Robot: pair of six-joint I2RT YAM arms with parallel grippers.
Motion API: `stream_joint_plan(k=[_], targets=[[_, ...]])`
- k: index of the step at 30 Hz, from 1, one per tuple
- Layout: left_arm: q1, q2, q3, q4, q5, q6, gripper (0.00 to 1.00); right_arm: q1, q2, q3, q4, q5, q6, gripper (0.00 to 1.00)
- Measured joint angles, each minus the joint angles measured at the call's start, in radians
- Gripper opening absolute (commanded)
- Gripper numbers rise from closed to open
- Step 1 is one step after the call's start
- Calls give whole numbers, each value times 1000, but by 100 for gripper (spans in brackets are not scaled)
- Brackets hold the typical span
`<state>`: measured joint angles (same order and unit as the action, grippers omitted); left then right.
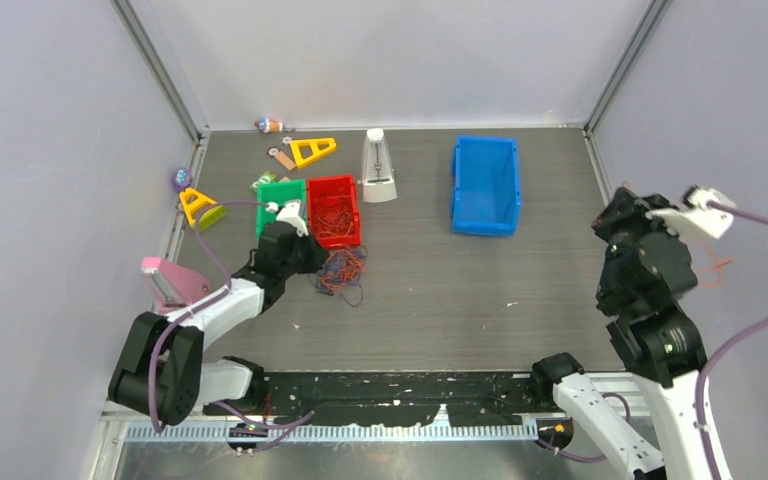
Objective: Untangle the cables
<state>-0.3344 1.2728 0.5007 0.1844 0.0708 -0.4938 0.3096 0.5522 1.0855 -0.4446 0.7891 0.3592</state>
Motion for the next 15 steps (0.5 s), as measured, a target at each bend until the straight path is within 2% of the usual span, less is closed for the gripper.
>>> stream_joint_plan(k=[4,8,15], targets=[[-2,-51,-1,42,67,8,0,-1,157,77,-4,-106,-8,5],[-26,-124,-23,96,103,36,0,-1,280,87,3,-208,-6,5],[-175,-237,-49,123,69,157,0,0,422,124,13,-323,10,5]])
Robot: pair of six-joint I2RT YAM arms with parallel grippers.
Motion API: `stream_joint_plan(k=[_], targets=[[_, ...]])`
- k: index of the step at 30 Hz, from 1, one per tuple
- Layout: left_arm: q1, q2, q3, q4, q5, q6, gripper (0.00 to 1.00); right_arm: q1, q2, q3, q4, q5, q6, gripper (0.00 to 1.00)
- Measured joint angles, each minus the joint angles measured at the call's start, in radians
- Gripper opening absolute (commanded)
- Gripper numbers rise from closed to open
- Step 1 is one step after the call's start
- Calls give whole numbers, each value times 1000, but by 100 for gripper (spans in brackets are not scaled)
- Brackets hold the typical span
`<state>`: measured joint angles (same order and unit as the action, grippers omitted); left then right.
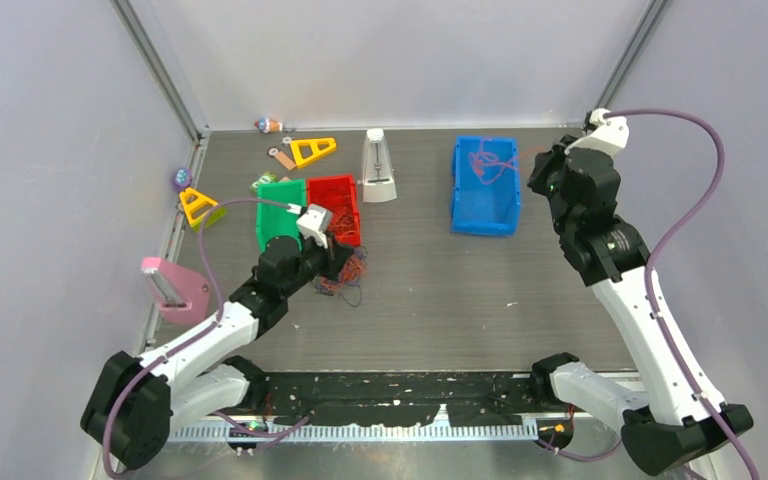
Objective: Untangle the cables
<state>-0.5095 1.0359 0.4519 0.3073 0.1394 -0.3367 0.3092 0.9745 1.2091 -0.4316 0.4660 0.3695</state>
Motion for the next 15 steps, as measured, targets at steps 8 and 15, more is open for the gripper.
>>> stream_joint_plan(k=[8,15], targets=[[-101,-47,-16,41,-35,119,0,-2,148,138,72,-80,2,5],[-181,-119,-54,69,-51,200,0,-18,241,159,89,-93,2,5]])
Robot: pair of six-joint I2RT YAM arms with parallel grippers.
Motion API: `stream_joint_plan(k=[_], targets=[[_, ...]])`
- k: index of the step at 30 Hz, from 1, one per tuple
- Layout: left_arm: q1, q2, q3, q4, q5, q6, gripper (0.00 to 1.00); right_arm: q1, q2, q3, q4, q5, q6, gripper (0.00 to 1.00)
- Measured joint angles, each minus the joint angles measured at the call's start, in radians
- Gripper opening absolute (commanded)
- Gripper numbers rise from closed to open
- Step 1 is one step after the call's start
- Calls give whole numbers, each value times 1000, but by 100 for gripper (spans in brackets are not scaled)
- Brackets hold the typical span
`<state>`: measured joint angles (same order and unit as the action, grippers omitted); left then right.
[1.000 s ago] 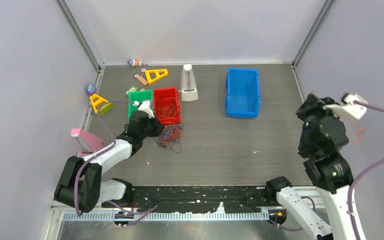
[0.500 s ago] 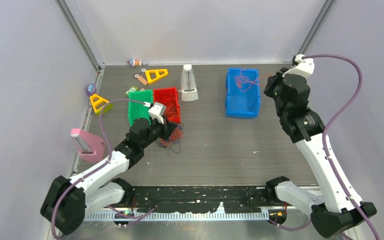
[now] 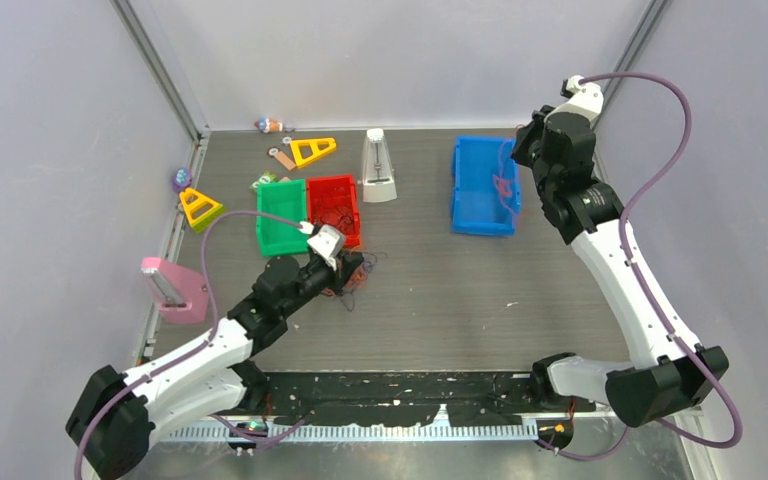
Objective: Untangle the cables
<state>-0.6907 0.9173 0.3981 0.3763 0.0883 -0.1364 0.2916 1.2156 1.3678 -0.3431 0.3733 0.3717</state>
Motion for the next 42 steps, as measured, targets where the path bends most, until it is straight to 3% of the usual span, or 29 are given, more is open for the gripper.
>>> stream_joint_plan(k=[11,12,13,14,16,17,23,28,34,42], targets=[[-34,-69,-26,31,-91,63,0,-47,113,0,47,-33,13,5],[-34,-69,-26,31,-100,65,0,-48,136,0,53,-39,18,13],[-34,-69,-26,31,-106,66,0,-50,153,0,55,-44,21,30],[-34,-69,-26,31,-115,67,0,-52,177,0,57,-50,24,66],[-34,-68,-26,31,-127,67,0,-54,221,0,58,-69,28,88],[-34,-67,-26,32,-134,68,0,-54,243,0,57,-84,27,90],[-34,-50,-13,2,-189,75,0,-53,288,-26,62,-277,-5,92],[-34,-32,141,-145,-285,103,0,31,281,-85,120,-448,-64,90],[-34,-2,309,-226,-417,157,0,213,322,-103,203,-607,-87,81],[-34,5,336,-300,-487,180,0,357,594,79,250,-665,-81,66]])
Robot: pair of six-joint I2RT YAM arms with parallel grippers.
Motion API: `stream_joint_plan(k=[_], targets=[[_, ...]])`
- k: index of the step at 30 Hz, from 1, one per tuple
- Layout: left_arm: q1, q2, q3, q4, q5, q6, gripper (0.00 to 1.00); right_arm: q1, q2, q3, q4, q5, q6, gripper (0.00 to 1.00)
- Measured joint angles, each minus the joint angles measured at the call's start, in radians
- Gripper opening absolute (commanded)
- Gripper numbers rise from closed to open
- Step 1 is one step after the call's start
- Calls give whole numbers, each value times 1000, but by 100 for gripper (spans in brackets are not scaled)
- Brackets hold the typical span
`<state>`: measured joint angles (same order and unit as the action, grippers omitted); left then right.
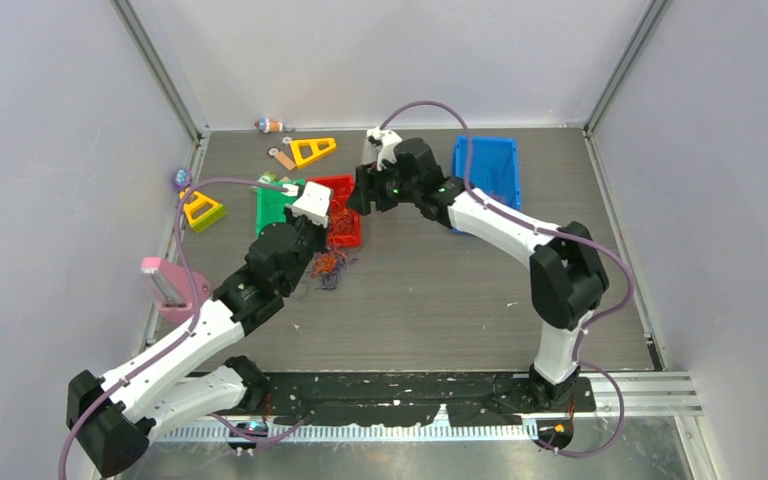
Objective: Untangle the cables
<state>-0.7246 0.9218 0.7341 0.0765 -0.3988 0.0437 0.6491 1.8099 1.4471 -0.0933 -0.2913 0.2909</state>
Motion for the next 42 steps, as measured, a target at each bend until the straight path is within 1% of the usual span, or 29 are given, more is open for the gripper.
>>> stream_joint_plan(k=[6,11,16,18,21,23,26,31,33,35,36,37,38,39,41,42], targets=[[0,-34,38,-46,-22,17,0,43,125,100,13,-1,29,57],[0,-63,53,-47,-32,18,0,64,194,137,24,-4,59,46],[0,-64,69,-82,-43,18,0,75,270,164,37,-10,102,42],[0,-64,84,-101,-52,19,0,79,299,166,42,-11,121,35],[0,-56,115,-127,-71,19,0,85,339,171,42,-10,142,29],[1,-49,133,-145,-86,17,0,87,362,180,41,-7,152,27],[9,-35,172,-196,-117,9,0,90,391,206,38,3,158,27],[21,-54,226,-282,-122,-17,0,90,421,269,28,21,158,36],[21,-75,233,-317,-109,-39,0,90,420,286,26,26,156,45],[21,-98,239,-362,-85,-63,0,89,412,290,23,30,150,61],[21,-108,244,-388,-69,-75,0,89,403,289,13,32,144,65],[21,-116,245,-402,-56,-87,0,89,391,288,8,34,143,73],[22,-124,246,-418,-37,-96,0,89,373,280,3,35,134,76],[22,-132,246,-436,-17,-108,0,89,349,267,3,35,130,84],[23,-144,246,-463,27,-129,0,87,270,212,14,31,122,92],[23,-149,246,-473,52,-142,0,87,232,183,19,29,118,94]])
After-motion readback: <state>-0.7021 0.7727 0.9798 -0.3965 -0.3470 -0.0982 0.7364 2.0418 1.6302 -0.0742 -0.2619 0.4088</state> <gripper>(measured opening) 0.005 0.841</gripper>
